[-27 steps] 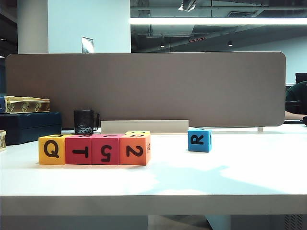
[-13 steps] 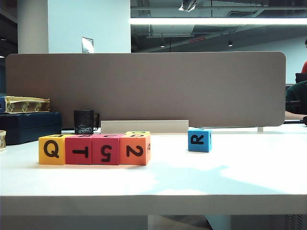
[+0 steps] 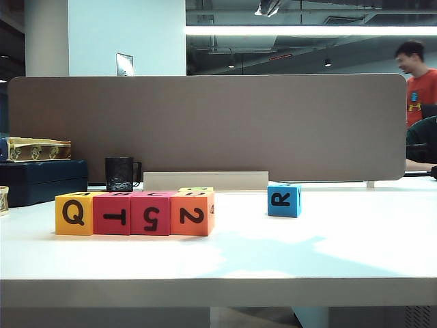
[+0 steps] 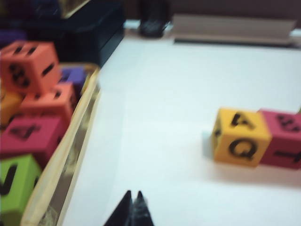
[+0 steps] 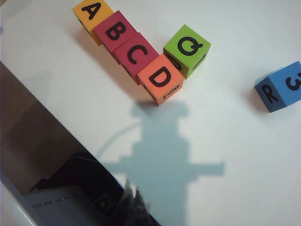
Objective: Select the appropriate blocks from the scattered letter blocks on the table and arrange them in a row to spell out "ABCD".
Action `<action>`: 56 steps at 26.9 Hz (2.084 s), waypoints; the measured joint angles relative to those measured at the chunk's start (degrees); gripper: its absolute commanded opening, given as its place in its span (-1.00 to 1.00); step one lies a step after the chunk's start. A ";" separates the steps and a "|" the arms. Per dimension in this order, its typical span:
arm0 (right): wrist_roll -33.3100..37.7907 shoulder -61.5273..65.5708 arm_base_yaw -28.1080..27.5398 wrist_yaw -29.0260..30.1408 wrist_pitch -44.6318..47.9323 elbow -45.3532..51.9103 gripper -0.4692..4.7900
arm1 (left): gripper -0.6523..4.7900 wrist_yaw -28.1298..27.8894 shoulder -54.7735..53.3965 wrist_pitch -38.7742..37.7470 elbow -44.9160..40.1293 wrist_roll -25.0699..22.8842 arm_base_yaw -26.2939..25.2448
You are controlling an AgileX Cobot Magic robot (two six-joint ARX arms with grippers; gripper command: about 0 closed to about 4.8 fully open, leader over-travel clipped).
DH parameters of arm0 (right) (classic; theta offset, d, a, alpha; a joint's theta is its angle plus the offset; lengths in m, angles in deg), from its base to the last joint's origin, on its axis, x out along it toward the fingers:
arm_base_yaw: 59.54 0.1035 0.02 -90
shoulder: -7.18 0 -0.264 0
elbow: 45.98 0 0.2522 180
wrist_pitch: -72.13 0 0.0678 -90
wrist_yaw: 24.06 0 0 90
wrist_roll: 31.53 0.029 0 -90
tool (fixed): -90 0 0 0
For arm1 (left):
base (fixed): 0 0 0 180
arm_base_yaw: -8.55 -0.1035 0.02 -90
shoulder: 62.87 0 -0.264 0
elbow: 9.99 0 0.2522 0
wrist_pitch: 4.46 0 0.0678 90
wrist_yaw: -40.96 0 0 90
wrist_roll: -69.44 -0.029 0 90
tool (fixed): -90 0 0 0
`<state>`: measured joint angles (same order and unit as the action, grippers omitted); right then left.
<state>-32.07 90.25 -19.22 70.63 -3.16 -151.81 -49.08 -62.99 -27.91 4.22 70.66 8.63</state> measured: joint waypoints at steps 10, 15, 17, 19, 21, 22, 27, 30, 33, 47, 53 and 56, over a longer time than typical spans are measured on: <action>-0.02 0.00 0.00 -0.02 0.02 0.00 -0.82 | -0.78 0.00 -0.02 -0.50 0.07 0.83 -0.15; 0.00 0.00 0.00 -0.02 0.00 0.00 -0.82 | -0.78 0.02 -0.02 -0.50 0.07 0.85 -0.15; -0.02 0.00 0.00 0.00 0.00 0.00 -0.82 | -0.78 0.02 -0.02 -0.50 0.07 0.85 -0.15; 0.00 0.00 0.00 0.00 0.00 0.00 -0.82 | -0.78 0.02 -0.02 -0.50 0.07 0.85 -0.15; -0.02 0.00 0.00 0.00 0.00 0.00 -0.82 | -0.78 0.02 -0.02 -0.50 0.07 0.85 -0.15; -0.02 0.00 0.00 0.00 0.00 0.00 -0.82 | -0.78 0.02 -0.02 -0.50 0.07 0.85 -0.15; 0.00 0.00 0.00 -0.02 0.00 0.00 -0.82 | -0.78 0.02 -0.02 -0.48 0.07 0.85 -0.15; -0.26 0.00 -0.28 -0.24 0.07 0.02 -0.82 | -0.78 0.02 -0.02 -0.48 0.07 0.85 -0.15; -1.05 -0.13 -0.44 -2.03 1.49 0.04 -0.82 | -0.78 0.02 -0.02 -0.48 0.07 0.85 -0.15; -1.33 -21.14 -14.58 -3.65 44.28 24.50 -0.82 | -0.78 0.00 -0.02 -0.48 0.07 0.85 -0.15; -1.33 -33.66 -26.49 -4.85 57.70 42.56 -0.82 | -0.78 0.02 -0.02 -0.48 0.07 0.87 -0.15; -1.33 -37.18 -28.96 -8.20 59.01 47.71 -0.82 | -0.78 0.02 -0.02 -0.48 0.07 0.90 -0.15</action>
<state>-33.40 53.07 -48.18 62.43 55.85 -104.10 -49.05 -63.01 -28.39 4.29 71.55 8.47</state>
